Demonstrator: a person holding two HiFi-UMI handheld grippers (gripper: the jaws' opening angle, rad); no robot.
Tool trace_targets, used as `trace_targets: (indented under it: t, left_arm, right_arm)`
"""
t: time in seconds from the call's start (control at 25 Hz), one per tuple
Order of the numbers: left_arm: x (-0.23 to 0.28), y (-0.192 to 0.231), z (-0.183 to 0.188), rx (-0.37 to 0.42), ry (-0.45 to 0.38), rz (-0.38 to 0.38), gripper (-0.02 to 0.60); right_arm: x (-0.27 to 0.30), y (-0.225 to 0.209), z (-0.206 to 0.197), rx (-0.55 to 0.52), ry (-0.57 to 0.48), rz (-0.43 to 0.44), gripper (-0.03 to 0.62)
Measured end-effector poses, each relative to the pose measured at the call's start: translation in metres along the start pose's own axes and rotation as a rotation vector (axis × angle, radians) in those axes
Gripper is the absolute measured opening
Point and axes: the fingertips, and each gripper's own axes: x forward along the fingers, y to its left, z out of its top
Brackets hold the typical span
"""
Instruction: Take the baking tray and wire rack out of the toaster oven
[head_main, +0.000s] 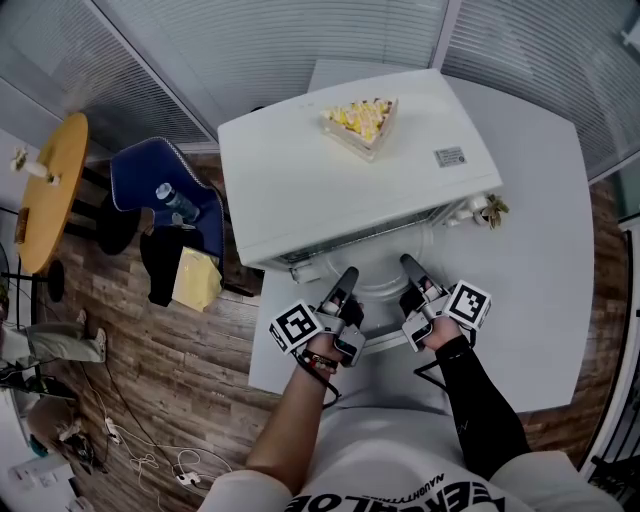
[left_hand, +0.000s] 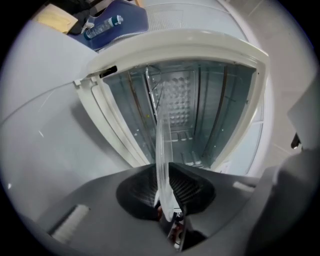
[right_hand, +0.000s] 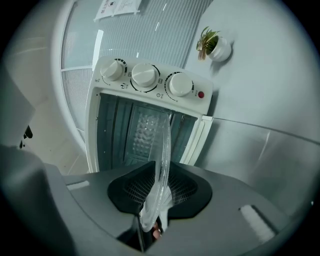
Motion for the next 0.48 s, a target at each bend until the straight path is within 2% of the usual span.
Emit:
trace_targets:
  t: [0.12, 0.24, 0.4, 0.48]
  left_arm:
    - [0.007, -0.002, 0.004, 0.011, 0.003, -0.009, 0.114]
    - [0.015, -0.003, 0.009, 0.010, -0.005, -0.023, 0.114]
    - [0.021, -0.005, 0.017, 0.003, -0.022, -0.024, 0.114]
    - [0.024, -0.005, 0.021, 0.009, -0.028, -0.017, 0.114]
  right_arm:
    - [0.006, -0.002, 0.006, -0.010, -0.002, -0.022, 0.055]
    - [0.016, 0.001, 0.012, -0.003, -0.007, 0.008, 0.055]
    - [0.022, -0.001, 0.019, -0.020, -0.006, -0.014, 0.055]
    - [0.027, 0.001, 0.020, -0.005, -0.003, 0.013, 0.055]
